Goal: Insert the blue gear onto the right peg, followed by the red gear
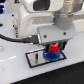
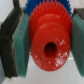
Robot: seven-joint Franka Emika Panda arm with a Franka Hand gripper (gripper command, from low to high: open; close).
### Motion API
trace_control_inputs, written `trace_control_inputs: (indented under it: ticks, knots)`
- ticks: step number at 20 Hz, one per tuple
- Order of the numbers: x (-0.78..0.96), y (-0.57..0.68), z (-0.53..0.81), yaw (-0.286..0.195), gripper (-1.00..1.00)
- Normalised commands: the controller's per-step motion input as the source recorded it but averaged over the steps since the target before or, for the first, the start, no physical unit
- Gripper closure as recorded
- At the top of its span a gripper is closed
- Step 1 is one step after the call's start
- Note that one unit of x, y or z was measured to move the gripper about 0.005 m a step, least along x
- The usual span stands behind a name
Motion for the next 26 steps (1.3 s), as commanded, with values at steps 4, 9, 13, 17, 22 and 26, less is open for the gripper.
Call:
trace_control_inputs:
  ticks: [4,9,13,17,22,26]
  knots:
    - [0.13,-0.05,-0.17,0.000,1.00]
    - [0.19,0.01,0.02,0.000,1.00]
    - [0.16,0.02,-0.05,0.000,1.00]
    - [0.10,0.09,0.13,0.000,-1.00]
    - [0.11,0.06,0.02,0.000,-1.00]
    - [0.01,0.10,0.37,0.000,-1.00]
